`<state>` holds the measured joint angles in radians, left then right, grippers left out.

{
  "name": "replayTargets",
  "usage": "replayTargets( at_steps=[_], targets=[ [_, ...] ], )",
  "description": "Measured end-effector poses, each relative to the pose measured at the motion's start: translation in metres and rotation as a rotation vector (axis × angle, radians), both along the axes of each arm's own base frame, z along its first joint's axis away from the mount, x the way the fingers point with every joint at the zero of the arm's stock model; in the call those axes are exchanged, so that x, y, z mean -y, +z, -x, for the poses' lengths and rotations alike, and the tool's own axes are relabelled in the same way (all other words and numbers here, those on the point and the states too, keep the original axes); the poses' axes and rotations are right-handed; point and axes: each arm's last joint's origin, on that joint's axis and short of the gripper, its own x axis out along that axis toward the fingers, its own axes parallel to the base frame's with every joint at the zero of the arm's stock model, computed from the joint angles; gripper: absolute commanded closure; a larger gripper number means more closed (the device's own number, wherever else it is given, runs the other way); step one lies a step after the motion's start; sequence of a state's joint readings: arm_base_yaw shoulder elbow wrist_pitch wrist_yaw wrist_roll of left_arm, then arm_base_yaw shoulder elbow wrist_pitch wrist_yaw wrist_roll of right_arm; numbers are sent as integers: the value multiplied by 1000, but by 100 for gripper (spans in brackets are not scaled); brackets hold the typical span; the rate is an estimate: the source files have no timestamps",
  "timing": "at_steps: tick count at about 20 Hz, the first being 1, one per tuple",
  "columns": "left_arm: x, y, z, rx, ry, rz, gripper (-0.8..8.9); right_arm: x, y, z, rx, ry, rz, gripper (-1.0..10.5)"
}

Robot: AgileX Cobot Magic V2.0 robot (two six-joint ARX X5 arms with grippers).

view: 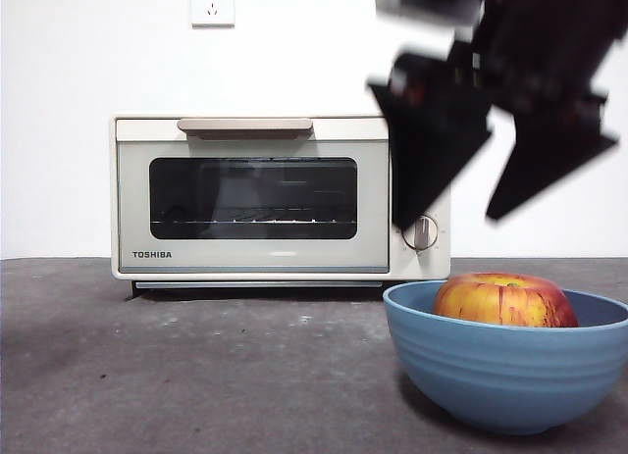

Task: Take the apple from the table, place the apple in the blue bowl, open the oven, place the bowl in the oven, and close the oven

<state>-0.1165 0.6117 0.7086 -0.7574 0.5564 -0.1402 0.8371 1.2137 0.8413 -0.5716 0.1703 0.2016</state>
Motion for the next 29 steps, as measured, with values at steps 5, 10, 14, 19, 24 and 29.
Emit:
replayTargets(
  at_steps=[5,10,14,19,24,29],
  targets=[
    [8,2,-31,52,-14,31,806,34,21,1,121,-213,220,472],
    [26,23,-69,147,-4,21,806,74,17,-5,-21,-369,345,472],
    [40,39,-108,192,-7,18,806,85,15,-11,-163,-358,185,472],
    [56,42,-146,198,-4,-28,806,88,15,-13,-238,-331,79,472],
    [68,44,-174,204,-15,-63,806,88,15,-13,-265,-313,41,472],
    [81,42,-196,210,-25,-100,806,88,15,-13,-266,-312,39,473]
  ],
)
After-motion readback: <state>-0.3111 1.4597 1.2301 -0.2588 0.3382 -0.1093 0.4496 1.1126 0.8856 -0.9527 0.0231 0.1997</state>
